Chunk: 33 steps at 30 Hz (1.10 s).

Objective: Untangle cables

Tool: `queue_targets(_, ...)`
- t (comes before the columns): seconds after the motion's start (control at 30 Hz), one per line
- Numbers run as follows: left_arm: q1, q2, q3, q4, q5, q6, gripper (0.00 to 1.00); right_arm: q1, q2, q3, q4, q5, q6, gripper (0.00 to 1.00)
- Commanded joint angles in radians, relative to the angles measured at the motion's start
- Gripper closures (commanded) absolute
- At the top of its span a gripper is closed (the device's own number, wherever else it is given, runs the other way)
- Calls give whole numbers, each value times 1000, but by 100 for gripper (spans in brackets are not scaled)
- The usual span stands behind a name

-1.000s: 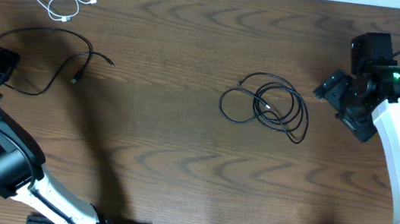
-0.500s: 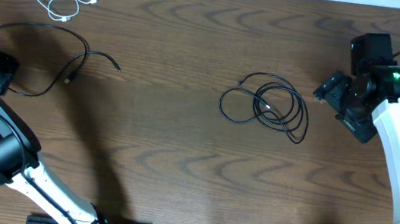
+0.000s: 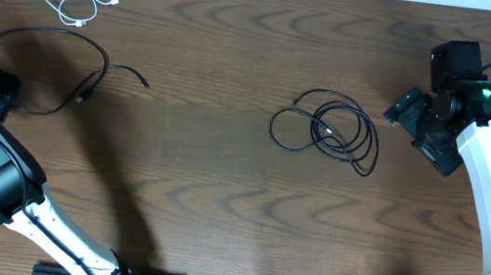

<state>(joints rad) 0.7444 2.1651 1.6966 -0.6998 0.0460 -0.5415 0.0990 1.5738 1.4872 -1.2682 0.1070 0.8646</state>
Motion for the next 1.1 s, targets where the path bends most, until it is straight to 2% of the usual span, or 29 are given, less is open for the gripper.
queue_targets(0.0,3,19,9,-7,-12,6,53,1,6,-5,-3,-2,-9,1)
queue_targets(0.07,3,19,9,-5,-10,7,56,1,6,-5,-4,-2,-9,1)
queue_targets(0.17,3,19,9,3,-5,6,74,1,6,-5,-3,-2,-9,1)
queue_targets(0.23,3,19,9,22,-5,6,91,1,6,-5,-3,-2,-9,1)
queue_targets(0.27,3,19,9,39,-5,6,92,1,6,-5,-3,-2,-9,1)
queue_targets(0.6,56,19,9,210,-3,7,92,1,6,-5,-4,-2,-9,1)
queue_targets(0.8,121,19,9,247,-20,8,92,1,6,-5,8,-18,-5,1)
queue_targets(0.83,128,19,9,250,-18,15,85,1,6,-5,12,-24,-5,1)
queue_targets(0.87,137,19,9,256,10,31,67,1,6,-5,21,-37,-6,1)
queue_targets(0.9,140,19,9,261,32,43,57,1,6,-5,24,-43,-5,1)
queue_targets(0.93,142,19,9,266,60,56,35,1,6,-5,31,-50,-6,1)
queue_targets(0.97,143,18,9,270,80,63,25,1,6,-5,34,-56,-6,1)
queue_targets(1.0,142,17,10,273,95,63,17,1,6,-5,35,-59,-6,1)
queue_targets(1.07,140,15,10,272,113,63,11,1,6,-5,34,-61,-6,1)
